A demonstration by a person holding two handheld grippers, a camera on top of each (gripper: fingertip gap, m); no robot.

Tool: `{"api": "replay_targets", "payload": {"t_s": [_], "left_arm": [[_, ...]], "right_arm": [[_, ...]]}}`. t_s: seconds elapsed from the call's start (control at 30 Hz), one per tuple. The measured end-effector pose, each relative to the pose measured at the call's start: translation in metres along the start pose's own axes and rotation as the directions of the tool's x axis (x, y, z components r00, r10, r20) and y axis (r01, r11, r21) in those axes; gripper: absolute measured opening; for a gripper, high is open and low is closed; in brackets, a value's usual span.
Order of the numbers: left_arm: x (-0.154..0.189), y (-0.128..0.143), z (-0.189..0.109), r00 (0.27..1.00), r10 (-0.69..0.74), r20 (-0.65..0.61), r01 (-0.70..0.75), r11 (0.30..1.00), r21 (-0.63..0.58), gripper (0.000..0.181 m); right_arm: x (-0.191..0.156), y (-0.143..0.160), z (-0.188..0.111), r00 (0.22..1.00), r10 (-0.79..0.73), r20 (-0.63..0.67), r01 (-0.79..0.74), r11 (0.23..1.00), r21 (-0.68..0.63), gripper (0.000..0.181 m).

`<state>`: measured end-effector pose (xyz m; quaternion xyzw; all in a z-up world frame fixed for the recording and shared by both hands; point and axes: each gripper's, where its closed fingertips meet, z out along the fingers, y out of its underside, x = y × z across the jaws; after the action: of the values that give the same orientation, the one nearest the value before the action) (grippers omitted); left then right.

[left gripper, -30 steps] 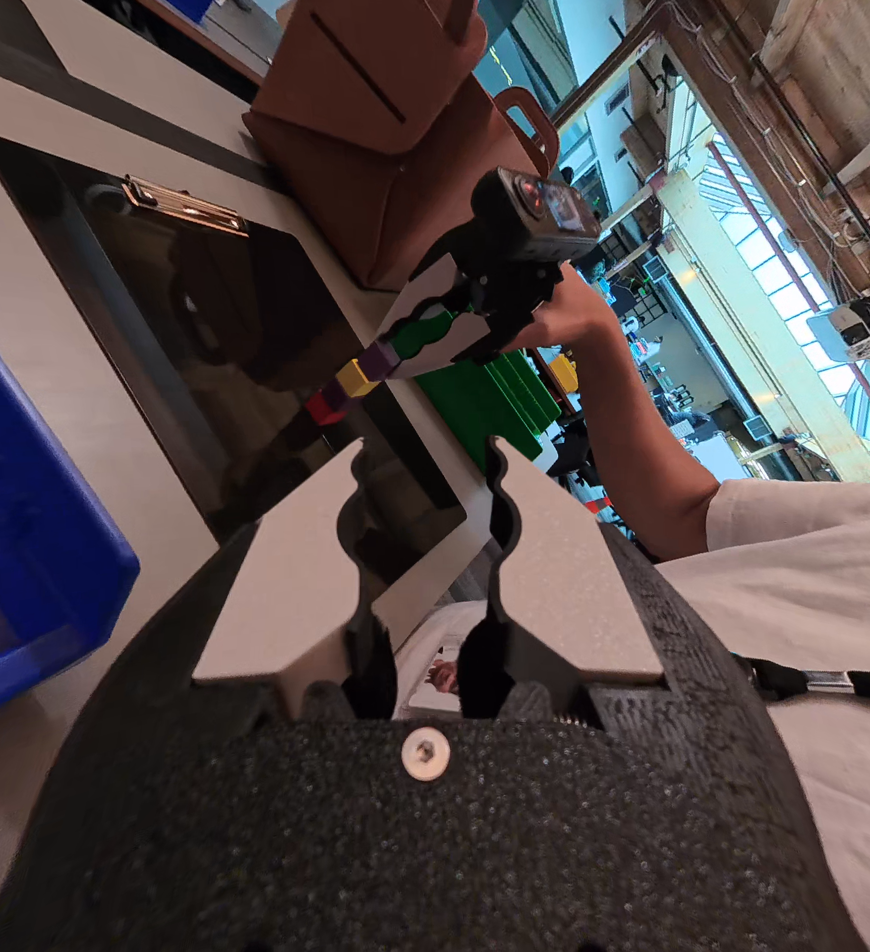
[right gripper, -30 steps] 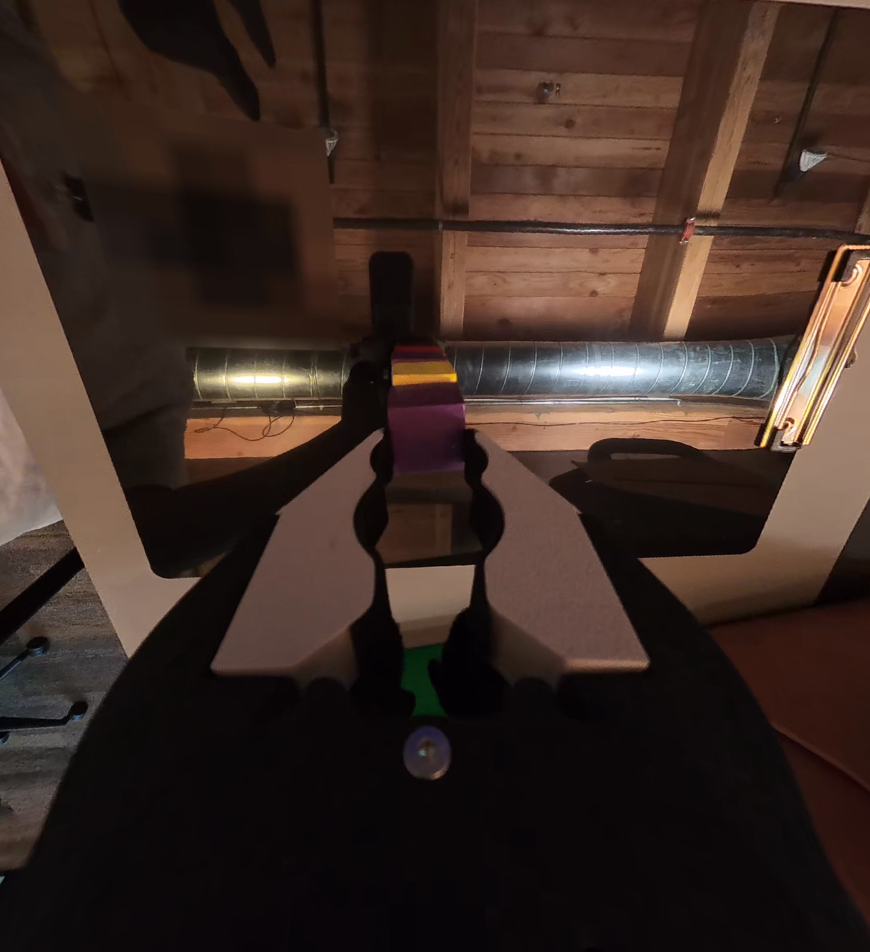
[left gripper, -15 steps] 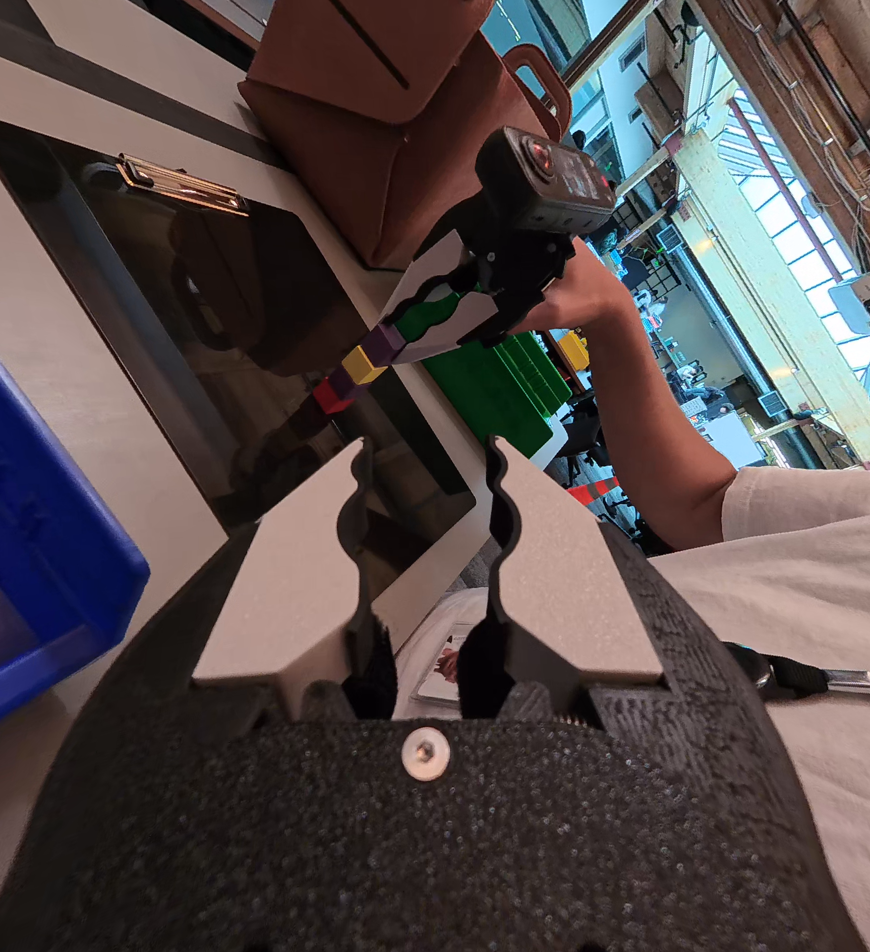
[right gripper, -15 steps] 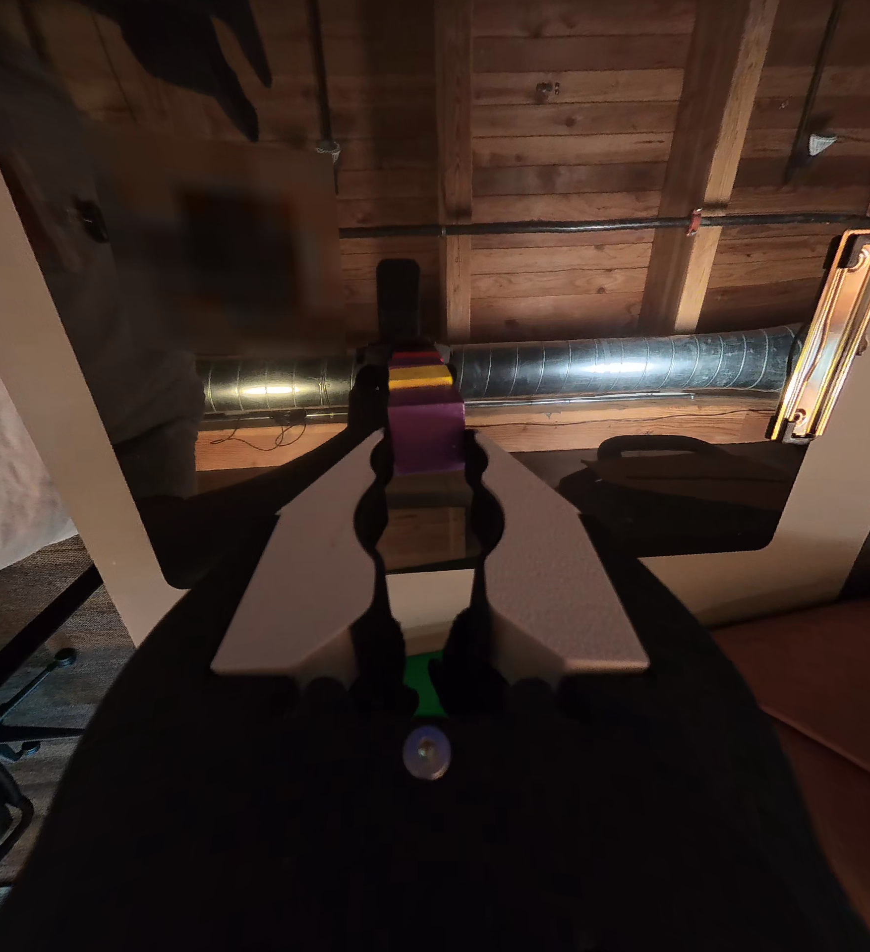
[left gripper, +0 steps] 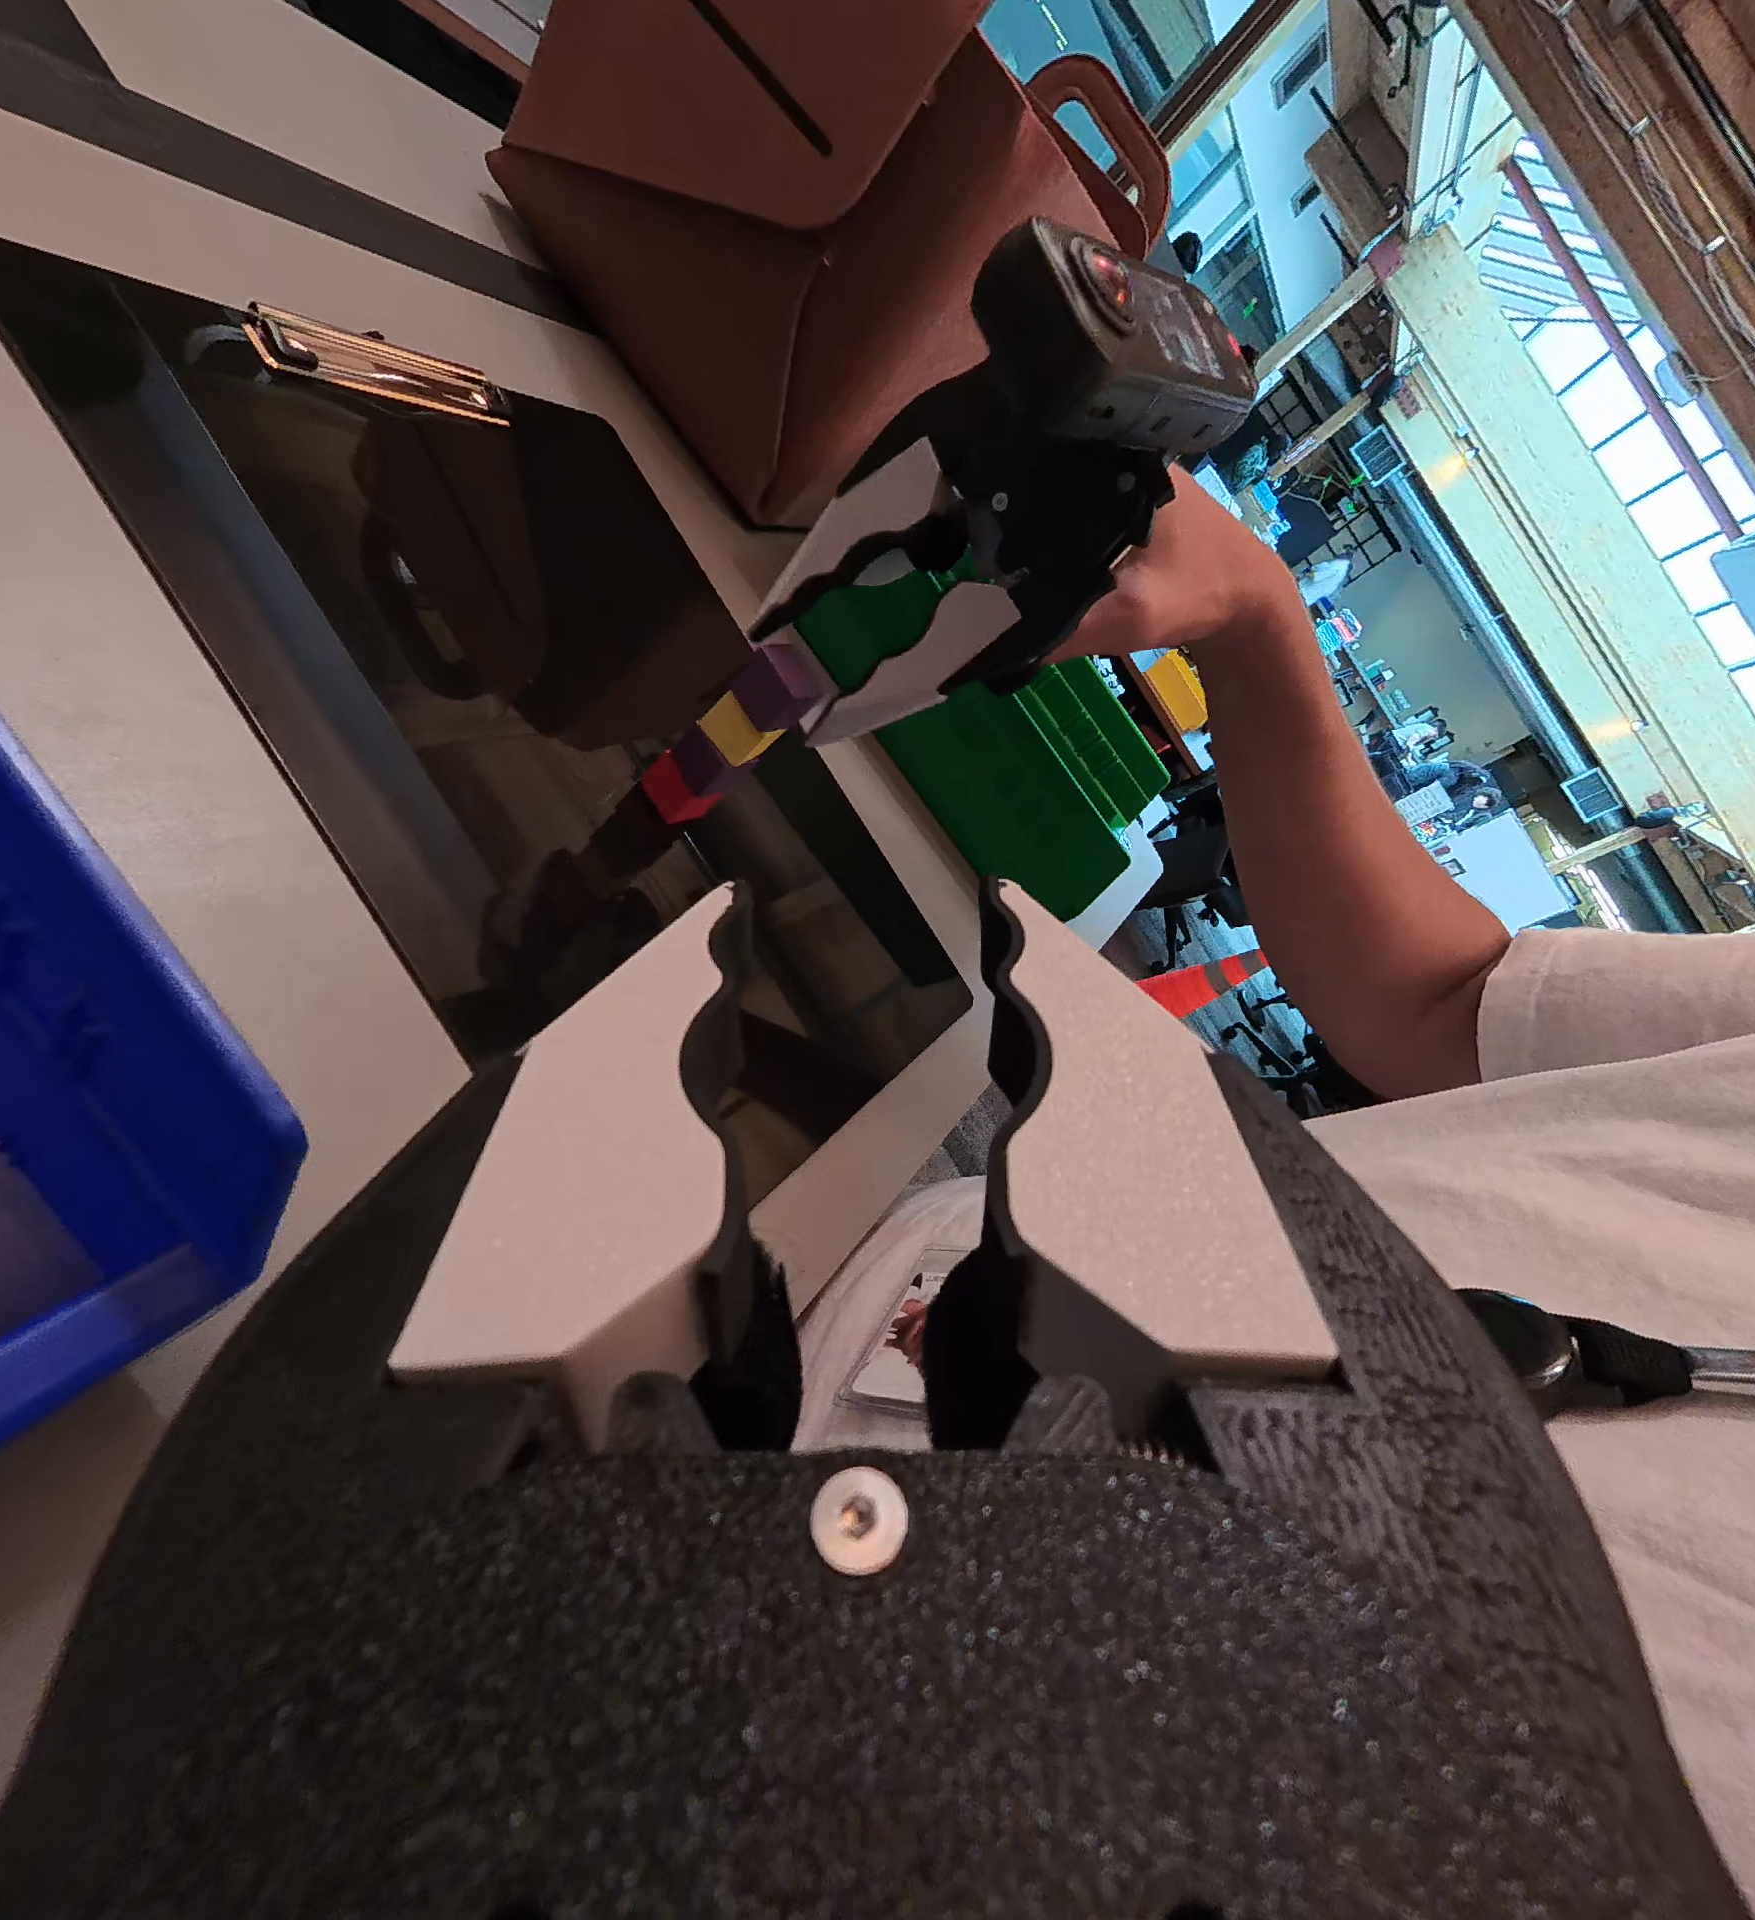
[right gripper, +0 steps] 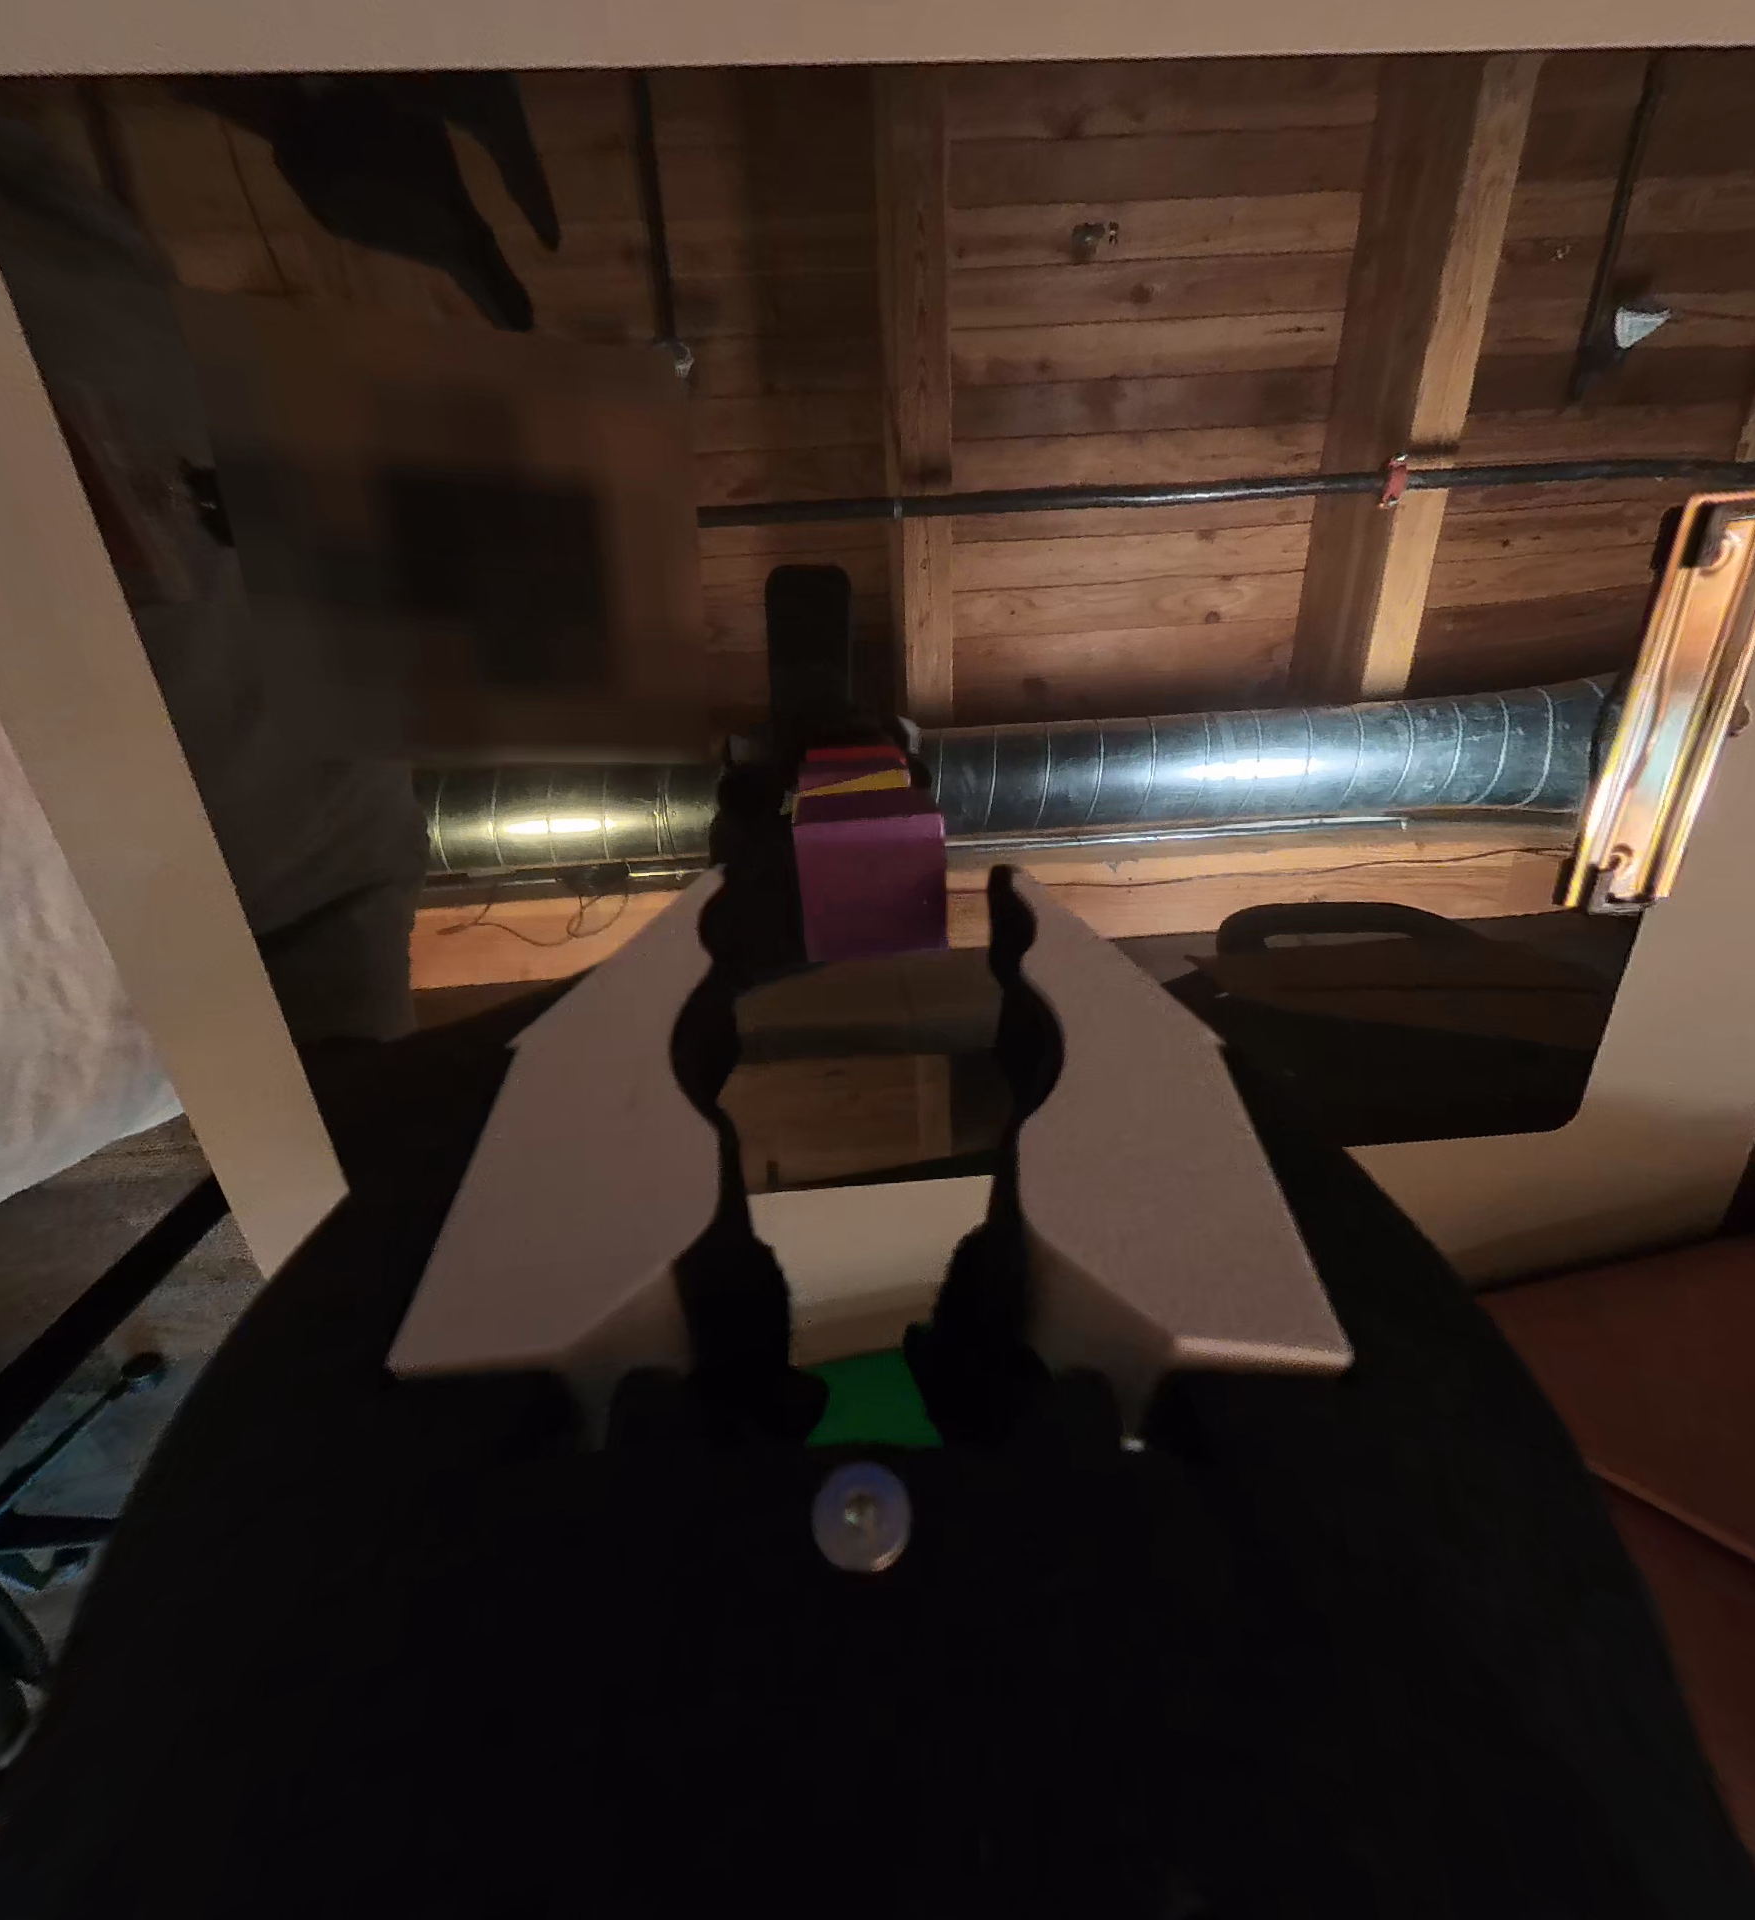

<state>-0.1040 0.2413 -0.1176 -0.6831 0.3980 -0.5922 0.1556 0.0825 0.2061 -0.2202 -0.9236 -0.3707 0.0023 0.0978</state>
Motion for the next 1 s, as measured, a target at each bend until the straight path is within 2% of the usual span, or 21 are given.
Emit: {"api": "replay_targets", "payload": {"t_s": [0.13, 0.2, 0.3, 0.37, 0.43, 0.47, 0.53, 0.57, 0.63, 0.73, 0.83, 0.9, 1.0], "left_arm": [[0.001, 0.002, 0.001, 1.000, 0.010, 0.006, -0.010, 1.000, -0.016, 0.045], [-0.003, 0.006, 0.002, 0.997, 0.045, 0.055, -0.043, 0.998, -0.037, 0.045], [-0.010, 0.008, 0.000, 0.943, 0.257, 0.209, -0.247, 0.966, -0.074, 0.046], [-0.017, 0.007, -0.002, 0.863, 0.377, 0.337, -0.373, 0.924, -0.080, 0.046], [-0.012, 0.015, 0.004, 0.821, 0.445, 0.357, -0.461, 0.886, -0.044, 0.046], [-0.008, 0.022, 0.010, 0.821, 0.459, 0.339, -0.481, 0.876, -0.021, 0.046], [-0.015, 0.039, 0.024, 0.834, 0.441, 0.332, -0.454, 0.890, -0.043, 0.046], [-0.020, 0.051, 0.031, 0.845, 0.425, 0.324, -0.423, 0.903, -0.079, 0.047], [-0.021, 0.068, 0.045, 0.866, 0.408, 0.289, -0.397, 0.912, -0.100, 0.046], [-0.016, 0.081, 0.057, 0.876, 0.404, 0.263, -0.394, 0.914, -0.092, 0.046], [-0.016, 0.095, 0.064, 0.888, 0.380, 0.260, -0.352, 0.924, -0.150, 0.046], [-0.017, 0.102, 0.067, 0.911, 0.324, 0.256, -0.283, 0.941, -0.184, 0.046], [-0.017, 0.105, 0.073, 0.939, 0.259, 0.225, -0.216, 0.956, -0.199, 0.046]], "right_arm": [[0.000, 0.004, -0.008, 1.000, 0.021, -0.023, -0.021, 0.999, 0.029, 0.054], [-0.001, 0.008, -0.020, 0.997, 0.060, -0.046, -0.056, 0.995, 0.086, 0.053], [-0.008, 0.013, -0.045, 0.979, 0.193, -0.064, -0.167, 0.941, 0.295, 0.052], [-0.020, 0.014, -0.063, 0.950, 0.310, -0.031, -0.258, 0.839, 0.479, 0.055], [-0.039, 0.013, -0.078, 0.908, 0.415, 0.057, -0.344, 0.661, 0.667, 0.076], [-0.050, 0.016, -0.080, 0.888, 0.448, 0.099, -0.373, 0.578, 0.726, 0.080], [-0.070, 0.024, -0.072, 0.837, 0.525, 0.154, -0.429, 0.454, 0.781, 0.089], [-0.080, 0.030, -0.063, 0.813, 0.561, 0.159, -0.445, 0.420, 0.791, 0.089], [-0.098, 0.037, -0.046, 0.775, 0.616, 0.143, -0.454, 0.384, 0.804, 0.071], [-0.114, 0.049, -0.033, 0.693, 0.721, 0.009, -0.390, 0.364, 0.846, 0.081], [-0.131, 0.053, -0.033, 0.649, 0.754, -0.101, -0.320, 0.391, 0.863, 0.068], [-0.142, 0.049, -0.025, 0.663, 0.748, -0.026, -0.391, 0.377, 0.840, 0.065], [-0.148, 0.047, -0.027, 0.666, 0.737, 0.115, -0.452, 0.276, 0.848, 0.064]]}}
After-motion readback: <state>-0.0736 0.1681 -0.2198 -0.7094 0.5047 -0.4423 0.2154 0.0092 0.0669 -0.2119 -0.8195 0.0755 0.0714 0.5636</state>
